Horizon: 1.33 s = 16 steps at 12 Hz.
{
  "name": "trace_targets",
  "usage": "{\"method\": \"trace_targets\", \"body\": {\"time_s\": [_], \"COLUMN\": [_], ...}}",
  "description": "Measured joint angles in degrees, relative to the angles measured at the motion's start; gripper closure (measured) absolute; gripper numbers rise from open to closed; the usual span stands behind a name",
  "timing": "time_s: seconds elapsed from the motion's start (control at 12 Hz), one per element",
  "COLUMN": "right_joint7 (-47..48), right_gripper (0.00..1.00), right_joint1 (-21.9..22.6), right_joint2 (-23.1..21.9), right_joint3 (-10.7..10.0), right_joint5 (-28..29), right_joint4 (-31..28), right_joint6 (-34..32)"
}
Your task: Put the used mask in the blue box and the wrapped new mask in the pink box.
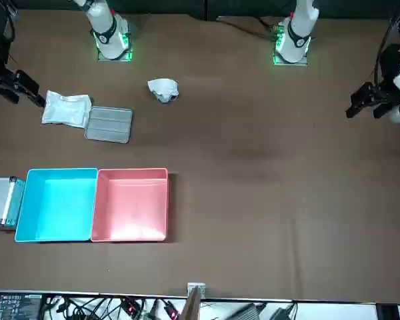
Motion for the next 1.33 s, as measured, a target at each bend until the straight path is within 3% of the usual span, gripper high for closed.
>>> {"method": "trace_targets", "body": {"time_s": [1.33], "right_joint7": [0.08], "right_gripper": [0.00], "right_joint1": [1.21], "right_joint2": [3.83], "right_joint3": [0.25], "right_joint5": [-0.32], "right_joint4": [-1.72], "right_joint6": [-2.88]}}
